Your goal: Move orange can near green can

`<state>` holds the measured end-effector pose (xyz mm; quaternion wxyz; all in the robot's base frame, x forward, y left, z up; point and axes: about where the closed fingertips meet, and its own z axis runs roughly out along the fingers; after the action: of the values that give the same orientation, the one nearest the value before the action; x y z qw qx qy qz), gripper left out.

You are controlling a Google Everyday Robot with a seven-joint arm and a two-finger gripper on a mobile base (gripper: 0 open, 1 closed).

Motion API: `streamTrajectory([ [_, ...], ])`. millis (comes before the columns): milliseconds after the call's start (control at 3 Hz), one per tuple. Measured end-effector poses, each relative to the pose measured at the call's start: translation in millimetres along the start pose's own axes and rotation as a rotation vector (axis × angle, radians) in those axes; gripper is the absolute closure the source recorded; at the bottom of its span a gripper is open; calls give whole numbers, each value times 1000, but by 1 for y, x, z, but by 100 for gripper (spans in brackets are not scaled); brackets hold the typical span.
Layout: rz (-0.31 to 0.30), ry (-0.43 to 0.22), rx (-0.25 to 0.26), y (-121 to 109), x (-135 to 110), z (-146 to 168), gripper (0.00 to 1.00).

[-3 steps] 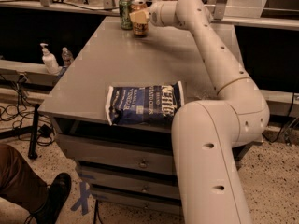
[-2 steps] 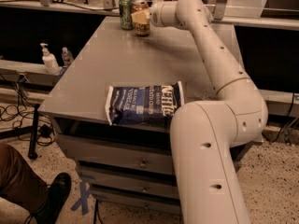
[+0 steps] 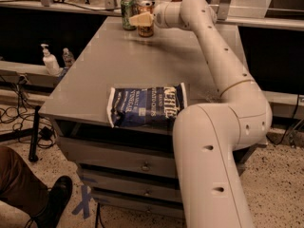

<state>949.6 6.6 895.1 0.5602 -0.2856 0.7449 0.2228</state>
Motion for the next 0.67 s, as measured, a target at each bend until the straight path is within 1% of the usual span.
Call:
streamTrajectory([
  [333, 11, -3, -11, -2, -2, -14, 0],
  [667, 32, -20, -18, -12, -11, -48, 0],
])
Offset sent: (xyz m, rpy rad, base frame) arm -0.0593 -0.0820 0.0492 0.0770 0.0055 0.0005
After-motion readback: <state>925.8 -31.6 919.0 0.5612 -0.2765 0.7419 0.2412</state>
